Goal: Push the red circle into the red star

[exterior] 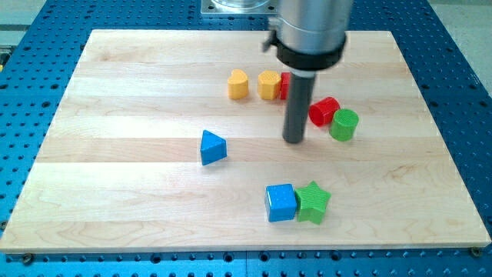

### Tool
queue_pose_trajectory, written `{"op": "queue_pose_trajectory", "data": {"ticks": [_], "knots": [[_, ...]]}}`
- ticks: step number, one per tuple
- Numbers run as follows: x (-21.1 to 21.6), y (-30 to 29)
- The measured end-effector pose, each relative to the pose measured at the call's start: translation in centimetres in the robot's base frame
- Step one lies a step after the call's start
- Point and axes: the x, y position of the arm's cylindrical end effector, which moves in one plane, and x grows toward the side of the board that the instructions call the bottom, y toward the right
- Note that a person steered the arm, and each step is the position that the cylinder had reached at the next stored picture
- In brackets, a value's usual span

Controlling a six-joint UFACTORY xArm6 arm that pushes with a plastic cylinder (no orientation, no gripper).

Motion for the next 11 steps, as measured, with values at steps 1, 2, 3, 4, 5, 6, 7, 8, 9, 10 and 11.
{"op": "queue_pose_trajectory", "data": {"ticks": [1, 2, 3, 4, 5, 6, 7, 8, 9, 10, 11], "knots": [[4.2, 3.5], [-1.3, 13.5], [-6.6, 14.6], [-7.6, 10.3], [-3.3, 10.6], [-3.5, 6.7], [-6.5, 4.4], [-8.6, 3.4], [-10.0, 2.0], [-10.5, 0.9], [-9.7, 3.6]]}}
